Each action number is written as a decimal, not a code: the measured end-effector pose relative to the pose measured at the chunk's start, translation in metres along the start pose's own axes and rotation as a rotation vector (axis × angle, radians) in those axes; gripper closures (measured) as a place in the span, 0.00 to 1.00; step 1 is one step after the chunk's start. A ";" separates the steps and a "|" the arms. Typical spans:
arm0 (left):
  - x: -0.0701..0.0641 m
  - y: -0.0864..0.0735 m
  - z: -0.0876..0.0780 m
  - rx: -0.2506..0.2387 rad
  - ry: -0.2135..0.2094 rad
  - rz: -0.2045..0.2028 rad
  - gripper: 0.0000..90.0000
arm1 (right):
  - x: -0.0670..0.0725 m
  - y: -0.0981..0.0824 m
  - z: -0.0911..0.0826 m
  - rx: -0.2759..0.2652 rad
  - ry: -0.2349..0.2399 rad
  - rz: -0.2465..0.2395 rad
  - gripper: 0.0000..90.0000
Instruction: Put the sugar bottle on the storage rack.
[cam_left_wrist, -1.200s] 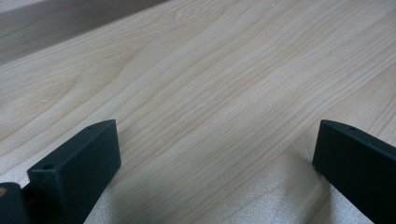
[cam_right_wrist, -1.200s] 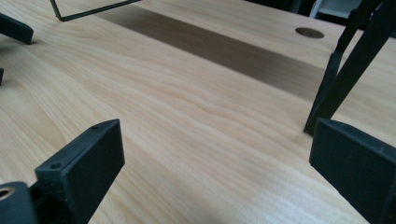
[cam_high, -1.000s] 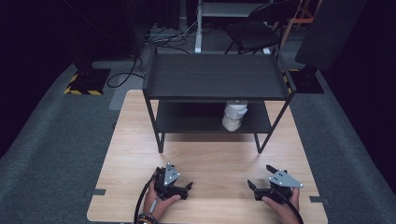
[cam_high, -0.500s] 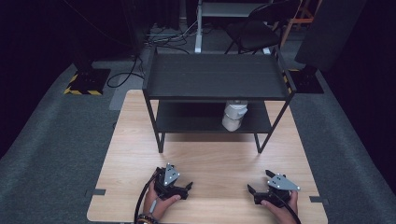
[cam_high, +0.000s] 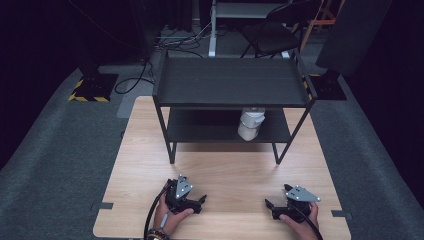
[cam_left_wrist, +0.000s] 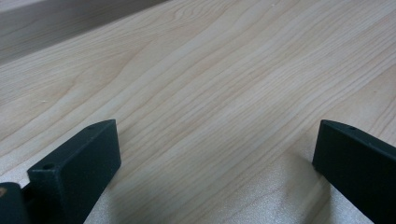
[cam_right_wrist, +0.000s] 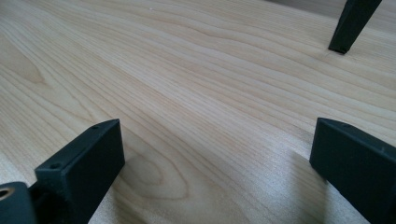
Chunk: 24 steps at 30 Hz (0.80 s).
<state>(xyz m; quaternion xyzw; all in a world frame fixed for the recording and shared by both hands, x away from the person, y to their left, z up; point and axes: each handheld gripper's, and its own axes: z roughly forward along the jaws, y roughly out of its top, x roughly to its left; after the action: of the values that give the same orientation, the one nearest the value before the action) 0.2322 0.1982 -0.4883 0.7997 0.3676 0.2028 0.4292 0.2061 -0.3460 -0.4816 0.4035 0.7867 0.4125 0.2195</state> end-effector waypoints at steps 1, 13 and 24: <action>0.000 0.000 0.000 0.000 0.001 0.000 0.01 | 0.000 0.000 0.000 0.000 0.002 -0.001 0.02; 0.000 0.000 0.000 0.000 0.002 -0.001 0.01 | 0.000 0.000 0.000 0.004 0.006 -0.001 0.01; -0.001 0.000 0.000 0.000 0.005 -0.005 0.01 | -0.001 0.001 0.000 0.005 0.008 -0.002 0.01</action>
<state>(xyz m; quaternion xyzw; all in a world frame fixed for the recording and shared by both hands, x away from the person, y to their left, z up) 0.2309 0.1975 -0.4883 0.7983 0.3706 0.2039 0.4287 0.2068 -0.3462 -0.4810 0.4019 0.7890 0.4118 0.2156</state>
